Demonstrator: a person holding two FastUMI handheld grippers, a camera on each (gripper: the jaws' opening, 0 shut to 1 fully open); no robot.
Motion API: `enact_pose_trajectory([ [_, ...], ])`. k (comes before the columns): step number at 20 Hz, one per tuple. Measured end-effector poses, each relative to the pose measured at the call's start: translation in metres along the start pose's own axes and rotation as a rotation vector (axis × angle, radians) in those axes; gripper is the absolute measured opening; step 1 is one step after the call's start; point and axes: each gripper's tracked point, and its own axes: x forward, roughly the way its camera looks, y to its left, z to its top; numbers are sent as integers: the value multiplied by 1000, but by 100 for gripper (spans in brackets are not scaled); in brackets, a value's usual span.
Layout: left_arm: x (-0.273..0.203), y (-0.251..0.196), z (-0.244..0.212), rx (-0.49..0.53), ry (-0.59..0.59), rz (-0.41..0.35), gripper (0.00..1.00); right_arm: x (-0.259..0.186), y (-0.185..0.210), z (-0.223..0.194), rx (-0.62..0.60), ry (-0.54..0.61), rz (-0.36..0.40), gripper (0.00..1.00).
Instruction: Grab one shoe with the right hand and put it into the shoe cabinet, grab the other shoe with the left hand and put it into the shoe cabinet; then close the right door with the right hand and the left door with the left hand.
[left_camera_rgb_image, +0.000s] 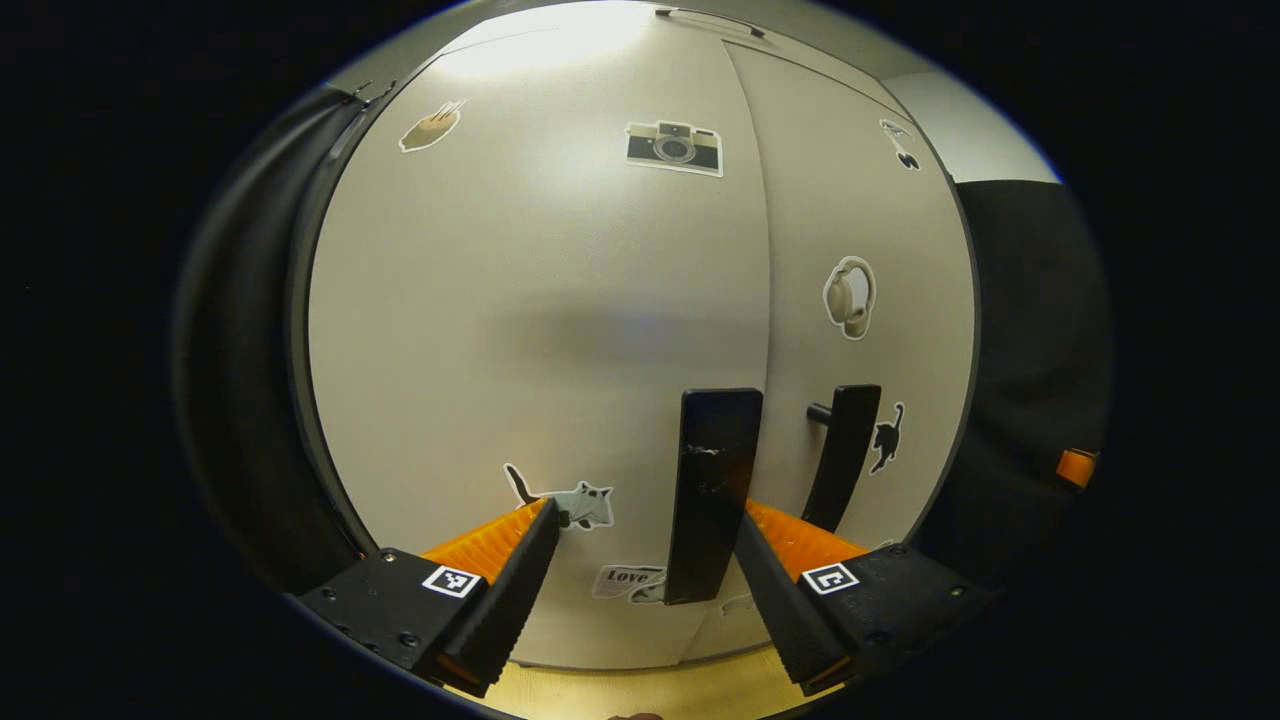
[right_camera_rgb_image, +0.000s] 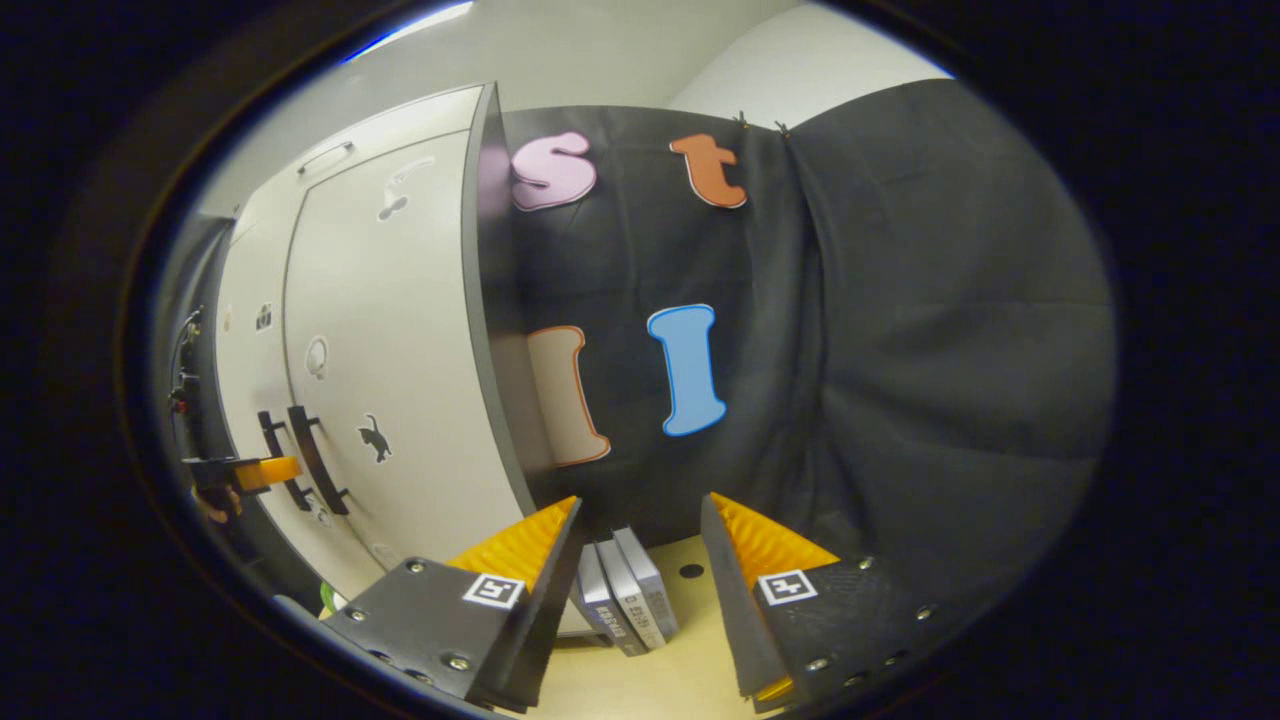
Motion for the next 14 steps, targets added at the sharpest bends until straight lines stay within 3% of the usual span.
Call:
enact_pose_trajectory([
  [8,0,-1,0,-5,-3,-5,100,-1,3,0,-1,-1,20,70],
  [14,-4,-5,1,11,8,-18,100,-2,17,-1,-9,3,81,70],
])
